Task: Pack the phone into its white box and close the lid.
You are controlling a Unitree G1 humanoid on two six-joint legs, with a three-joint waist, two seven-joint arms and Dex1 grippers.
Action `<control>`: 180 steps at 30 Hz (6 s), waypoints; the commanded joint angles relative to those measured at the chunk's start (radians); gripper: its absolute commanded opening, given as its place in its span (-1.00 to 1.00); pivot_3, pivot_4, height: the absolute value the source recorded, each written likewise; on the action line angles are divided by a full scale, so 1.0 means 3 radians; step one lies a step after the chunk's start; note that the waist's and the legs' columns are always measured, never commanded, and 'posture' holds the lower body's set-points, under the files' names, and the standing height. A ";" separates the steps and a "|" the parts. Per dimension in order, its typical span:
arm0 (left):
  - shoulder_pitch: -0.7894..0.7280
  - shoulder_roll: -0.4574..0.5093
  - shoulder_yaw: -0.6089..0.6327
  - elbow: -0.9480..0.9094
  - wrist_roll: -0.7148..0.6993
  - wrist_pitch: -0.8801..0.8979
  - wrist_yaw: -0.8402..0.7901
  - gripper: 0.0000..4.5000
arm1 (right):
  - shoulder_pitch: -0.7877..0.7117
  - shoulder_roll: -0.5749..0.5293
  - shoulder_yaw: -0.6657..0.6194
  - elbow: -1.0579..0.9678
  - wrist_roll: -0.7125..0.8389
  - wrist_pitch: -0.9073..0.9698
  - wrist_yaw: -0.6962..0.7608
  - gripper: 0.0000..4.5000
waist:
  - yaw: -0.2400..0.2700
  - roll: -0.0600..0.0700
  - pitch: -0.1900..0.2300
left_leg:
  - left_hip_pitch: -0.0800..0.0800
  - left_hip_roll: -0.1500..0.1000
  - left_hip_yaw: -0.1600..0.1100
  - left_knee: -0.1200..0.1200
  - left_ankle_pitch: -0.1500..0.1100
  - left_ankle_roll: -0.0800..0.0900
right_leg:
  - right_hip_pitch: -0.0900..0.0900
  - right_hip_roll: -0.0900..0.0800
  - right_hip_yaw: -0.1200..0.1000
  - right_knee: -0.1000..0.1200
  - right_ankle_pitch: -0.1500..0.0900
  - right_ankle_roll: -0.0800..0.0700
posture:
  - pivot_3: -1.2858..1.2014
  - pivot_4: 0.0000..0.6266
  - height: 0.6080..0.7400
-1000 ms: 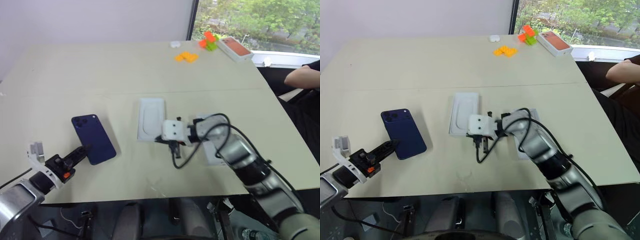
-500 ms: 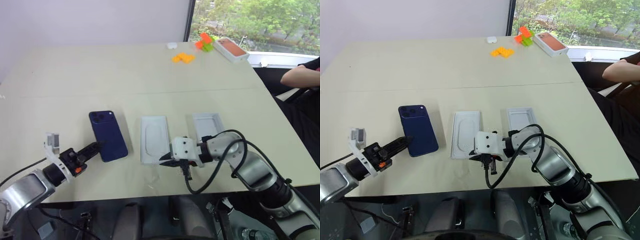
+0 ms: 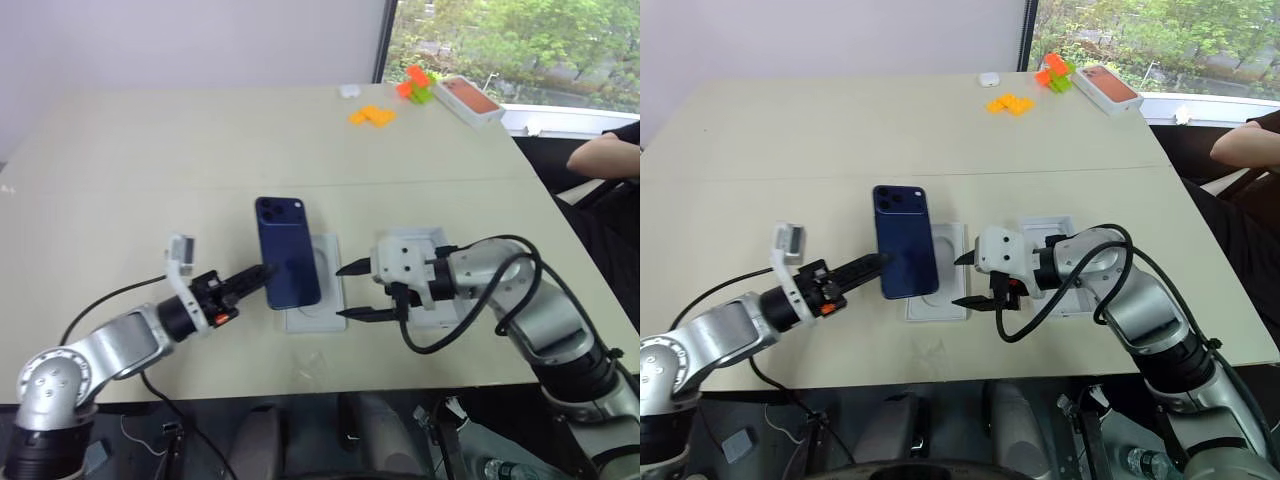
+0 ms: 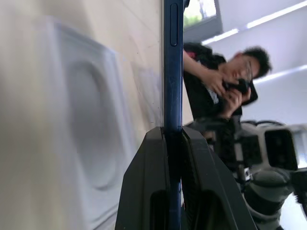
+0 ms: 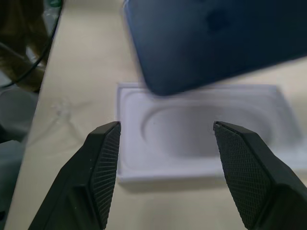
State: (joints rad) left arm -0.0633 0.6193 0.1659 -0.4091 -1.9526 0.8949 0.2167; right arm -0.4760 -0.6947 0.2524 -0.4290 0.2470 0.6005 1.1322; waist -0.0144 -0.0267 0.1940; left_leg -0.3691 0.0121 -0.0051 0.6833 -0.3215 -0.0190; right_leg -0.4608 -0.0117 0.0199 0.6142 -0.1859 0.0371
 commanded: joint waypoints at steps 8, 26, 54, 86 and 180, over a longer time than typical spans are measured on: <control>-0.0565 -0.0263 -0.0167 0.0257 -0.0066 0.0219 0.0816 -1.00 | 0.0026 -0.0130 -0.0065 0.0095 -0.0009 -0.0079 -0.0150 0.42 | 0.0004 0.0000 0.0000 | 0.0007 -0.0001 0.0000 0.0001 0.0003 -0.0003 | 0.0003 0.0005 -0.0001 0.0009 -0.0001 -0.0005 | 0.03 -0.52 1.00; -0.0553 -0.0350 -0.0190 0.0395 -0.0066 0.0545 0.0939 -1.00 | 0.0021 -0.0137 0.0002 0.0179 -0.0074 -0.0149 -0.0219 0.42 | 0.0010 0.0000 0.0000 | 0.0006 -0.0003 0.0000 0.0001 0.0008 -0.0013 | 0.0004 0.0001 -0.0001 0.0009 -0.0002 -0.0008 | 0.03 -0.52 1.00; -0.0456 -0.0161 -0.0040 0.0360 -0.0066 0.0629 0.0625 -1.00 | -0.0006 -0.0101 0.0050 0.0207 -0.0116 -0.0178 -0.0221 0.42 | 0.0011 -0.0001 0.0000 | 0.0008 -0.0003 0.0000 0.0001 0.0009 -0.0014 | 0.0005 0.0001 -0.0001 0.0011 -0.0003 -0.0010 | 0.03 -0.52 1.00; 0.0143 0.0858 0.0287 -0.0023 -0.0066 0.0698 -0.0461 0.97 | -0.0024 -0.0090 0.0082 0.0205 -0.0116 -0.0184 -0.0223 0.44 | -0.0001 0.0001 0.0002 | 0.0047 0.0000 0.0001 -0.0006 0.0009 -0.0014 | 0.0043 0.0002 -0.0002 0.0002 -0.0014 0.0001 | 0.03 -0.52 1.00; 0.0248 0.0064 0.0303 -0.0256 0.4112 -0.0083 -0.2239 -0.98 | -0.0091 0.0042 -0.0050 0.0251 -0.0218 0.0213 -0.0930 -1.00 | -0.0015 0.0002 0.0003 | 0.0039 0.0005 0.0000 -0.0010 0.0004 -0.0008 | 0.0036 0.0002 0.0000 -0.0004 -0.0018 0.0009 | 0.03 -0.52 1.00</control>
State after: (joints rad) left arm 0.0115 0.6382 0.2536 -0.4487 -0.7265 0.8906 -0.4519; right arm -0.5036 -0.6676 0.2811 -0.3299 0.1709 0.6712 0.8450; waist -0.0189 -0.0262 0.1948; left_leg -0.3575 0.0137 -0.0050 0.6801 -0.3202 -0.0213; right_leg -0.4500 -0.0110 0.0198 0.6132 -0.1914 0.0399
